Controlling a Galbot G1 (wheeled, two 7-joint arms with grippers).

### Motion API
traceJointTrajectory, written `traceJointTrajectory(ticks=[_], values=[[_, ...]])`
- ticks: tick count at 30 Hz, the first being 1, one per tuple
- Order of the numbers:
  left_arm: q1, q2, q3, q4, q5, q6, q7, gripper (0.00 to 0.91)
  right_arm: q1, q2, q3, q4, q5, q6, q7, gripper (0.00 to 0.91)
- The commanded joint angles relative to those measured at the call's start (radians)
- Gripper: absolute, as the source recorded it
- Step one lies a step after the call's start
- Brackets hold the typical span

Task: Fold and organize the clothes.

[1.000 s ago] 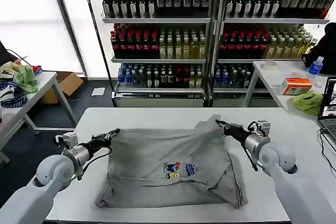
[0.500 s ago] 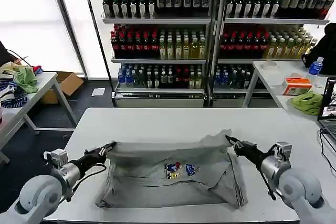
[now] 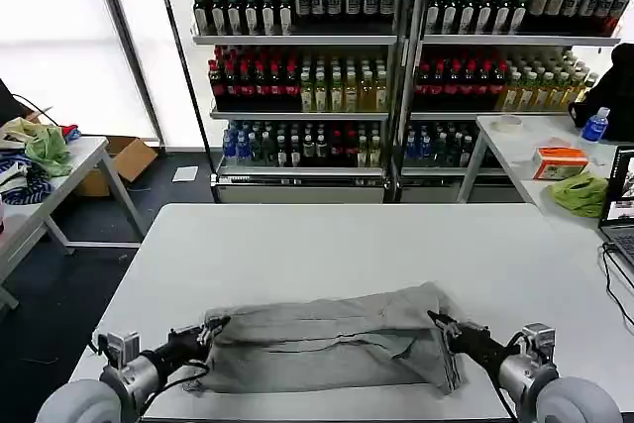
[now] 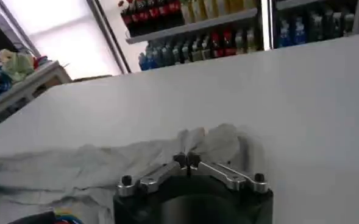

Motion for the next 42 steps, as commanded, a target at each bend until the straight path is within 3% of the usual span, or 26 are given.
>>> traceJointTrajectory(ticks=[1, 7, 10, 14, 20, 23, 27, 32, 34, 36, 42], values=[[0.109, -0.035, -0.045, -0.125, 0.073, 0.038, -0.037, 0.907, -0.066, 0.006, 0.037, 0.044, -0.006, 0.001, 0.012, 0.907], [0.125, -0.036, -0.14, -0.175, 0.066, 0.043, -0.054, 0.907, -0.055, 0.003, 0.105, 0.096, 0.047, 0.011, 0.007, 0.907], [0.141, -0.043, -0.198, -0.19, 0.064, 0.04, -0.062, 0.907, -0.054, 0.015, 0.127, 0.112, -0.029, 0.094, -0.01, 0.907], [0.172, -0.088, -0.249, -0.234, 0.066, 0.016, -0.101, 0.907, -0.064, 0.043, 0.136, 0.11, -0.248, 0.345, -0.033, 0.907], [0.239, -0.231, -0.16, -0.238, 0.205, -0.095, -0.121, 0.907, -0.073, 0.087, 0.103, 0.056, -0.293, 0.62, -0.044, 0.907], [0.226, -0.308, -0.11, -0.195, 0.271, -0.14, -0.157, 0.907, -0.078, 0.1, 0.077, 0.022, -0.293, 0.701, -0.067, 0.907], [0.216, -0.391, -0.036, -0.134, 0.321, -0.203, -0.198, 0.907, -0.099, 0.121, 0.058, -0.019, -0.331, 0.767, -0.089, 0.907], [0.186, -0.446, 0.036, -0.078, 0.326, -0.222, -0.224, 0.907, -0.098, 0.121, 0.047, -0.05, -0.346, 0.777, -0.088, 0.907], [0.183, -0.458, 0.045, -0.071, 0.332, -0.222, -0.218, 0.907, -0.101, 0.117, 0.05, -0.051, -0.316, 0.771, -0.079, 0.907], [0.17, -0.463, 0.048, -0.044, 0.34, -0.225, -0.217, 0.907, -0.112, 0.107, 0.056, -0.034, -0.225, 0.747, -0.06, 0.907], [0.138, -0.461, 0.055, 0.017, 0.353, -0.222, -0.218, 0.907, -0.113, 0.099, 0.066, -0.042, -0.193, 0.743, -0.054, 0.907]])
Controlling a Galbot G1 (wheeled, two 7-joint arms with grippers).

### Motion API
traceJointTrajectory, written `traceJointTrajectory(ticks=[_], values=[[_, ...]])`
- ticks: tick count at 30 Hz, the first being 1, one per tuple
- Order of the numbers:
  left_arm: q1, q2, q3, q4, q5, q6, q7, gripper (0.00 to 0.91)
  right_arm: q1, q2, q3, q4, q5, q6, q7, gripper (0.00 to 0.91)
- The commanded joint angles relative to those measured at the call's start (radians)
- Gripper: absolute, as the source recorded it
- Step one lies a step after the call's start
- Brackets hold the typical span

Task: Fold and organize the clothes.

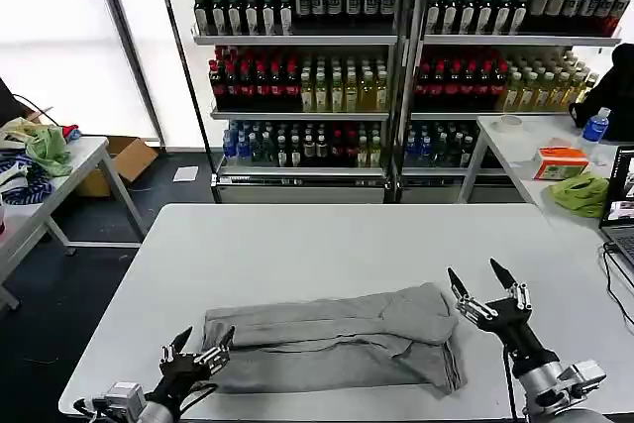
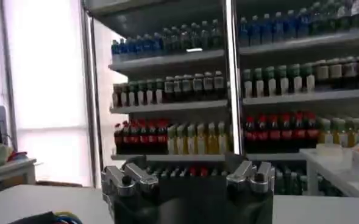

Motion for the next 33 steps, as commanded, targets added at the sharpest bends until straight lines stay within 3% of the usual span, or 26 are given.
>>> traceJointTrajectory(ticks=[1, 6, 8, 9, 10, 11, 13, 33], values=[[-0.034, -0.079, 0.06, 0.119, 0.061, -0.045, -0.024, 0.907, -0.016, 0.002, -0.001, -0.017, 0.073, 0.065, 0.008, 0.907], [-0.055, -0.063, 0.048, 0.151, 0.049, -0.04, -0.024, 0.907, -0.011, 0.0, 0.002, -0.022, 0.111, 0.057, 0.019, 0.907], [-0.054, -0.058, 0.045, 0.156, 0.04, -0.038, -0.026, 0.715, -0.011, -0.003, 0.002, -0.022, 0.113, 0.057, 0.02, 0.907], [-0.053, -0.057, 0.044, 0.156, 0.029, -0.037, -0.026, 0.524, -0.011, -0.005, 0.003, -0.022, 0.113, 0.058, 0.02, 0.907], [-0.052, -0.058, 0.043, 0.154, 0.023, -0.036, -0.027, 0.222, -0.011, -0.006, 0.004, -0.02, 0.115, 0.058, 0.019, 0.907], [-0.052, -0.058, 0.044, 0.152, 0.023, -0.036, -0.027, 0.121, -0.011, -0.007, 0.004, -0.019, 0.116, 0.058, 0.019, 0.907], [-0.049, -0.062, 0.047, 0.151, 0.024, -0.029, -0.026, 0.01, -0.01, -0.008, 0.004, -0.016, 0.118, 0.056, 0.02, 0.907], [-0.069, -0.065, 0.006, 0.14, -0.042, -0.035, 0.005, 0.01, 0.025, -0.022, -0.023, -0.01, 0.131, 0.038, 0.024, 0.907]])
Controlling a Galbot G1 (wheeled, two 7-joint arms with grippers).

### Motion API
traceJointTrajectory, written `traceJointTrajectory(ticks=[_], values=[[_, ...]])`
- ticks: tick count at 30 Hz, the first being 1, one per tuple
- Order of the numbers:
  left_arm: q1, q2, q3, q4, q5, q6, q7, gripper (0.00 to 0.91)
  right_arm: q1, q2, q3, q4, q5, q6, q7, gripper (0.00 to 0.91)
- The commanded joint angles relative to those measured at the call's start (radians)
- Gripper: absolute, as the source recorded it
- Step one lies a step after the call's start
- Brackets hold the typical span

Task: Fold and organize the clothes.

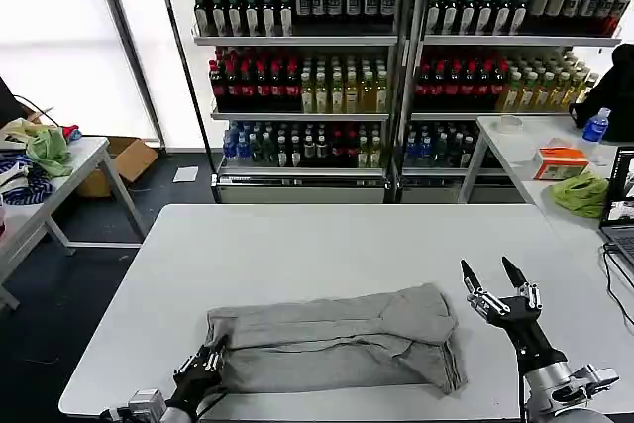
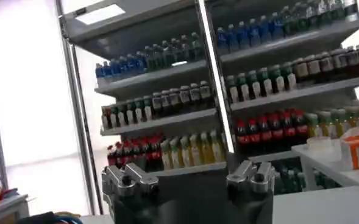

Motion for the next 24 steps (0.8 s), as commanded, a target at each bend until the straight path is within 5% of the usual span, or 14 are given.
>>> traceJointTrajectory(ticks=[1, 15, 24], values=[[-0.017, 0.002, -0.054, 0.0, -0.049, 0.006, 0.023, 0.01, 0.017, -0.006, -0.011, -0.001, 0.012, -0.002, 0.002, 0.907], [-0.01, 0.154, -0.49, 0.038, -0.123, 0.061, 0.176, 0.01, 0.102, -0.037, -0.064, -0.008, 0.024, -0.041, 0.014, 0.907], [-0.003, 0.203, -0.593, 0.044, -0.088, 0.079, 0.211, 0.01, 0.108, -0.034, -0.083, 0.001, 0.021, -0.048, 0.014, 0.907]])
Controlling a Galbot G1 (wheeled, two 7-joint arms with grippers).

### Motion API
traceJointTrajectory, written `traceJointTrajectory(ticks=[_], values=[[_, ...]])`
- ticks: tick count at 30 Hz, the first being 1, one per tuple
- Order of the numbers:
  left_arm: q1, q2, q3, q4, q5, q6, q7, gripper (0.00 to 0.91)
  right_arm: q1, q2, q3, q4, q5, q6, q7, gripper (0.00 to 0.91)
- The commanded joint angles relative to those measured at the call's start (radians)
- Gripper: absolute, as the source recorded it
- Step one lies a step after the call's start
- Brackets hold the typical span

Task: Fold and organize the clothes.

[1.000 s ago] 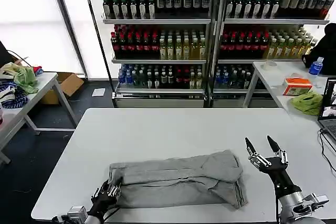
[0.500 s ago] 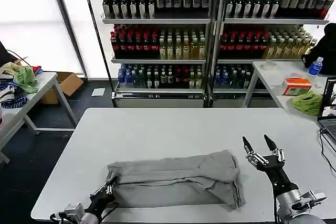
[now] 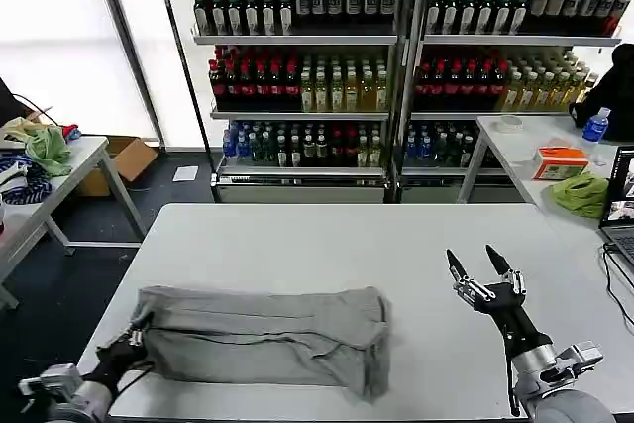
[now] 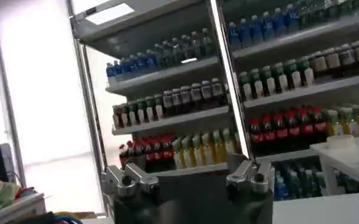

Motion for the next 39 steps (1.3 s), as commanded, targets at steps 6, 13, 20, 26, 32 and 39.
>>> traceJointTrajectory(ticks=[6, 13, 20, 26, 32, 39], values=[[0.039, 0.11, -0.167, -0.098, 0.097, 0.005, 0.065, 0.01, -0.015, -0.01, 0.001, 0.021, 0.004, -0.003, 0.004, 0.907], [0.055, 0.142, 0.015, -0.308, -0.002, -0.003, -0.009, 0.01, -0.067, -0.011, 0.036, 0.043, 0.002, -0.002, 0.001, 0.907], [-0.001, 0.215, 0.255, -0.376, -0.129, 0.003, -0.121, 0.01, -0.098, 0.021, 0.041, 0.051, -0.024, -0.013, 0.0, 0.907], [-0.041, 0.212, 0.394, -0.345, -0.132, 0.008, -0.137, 0.01, -0.142, 0.043, 0.064, 0.078, -0.06, -0.021, 0.0, 0.907], [-0.132, 0.177, 0.52, -0.195, -0.122, -0.007, -0.145, 0.01, -0.171, 0.076, 0.074, 0.091, -0.086, -0.022, -0.002, 0.907], [-0.206, 0.163, 0.593, -0.161, -0.128, -0.003, -0.17, 0.01, -0.212, 0.091, 0.106, 0.094, -0.085, -0.015, 0.0, 0.907]])
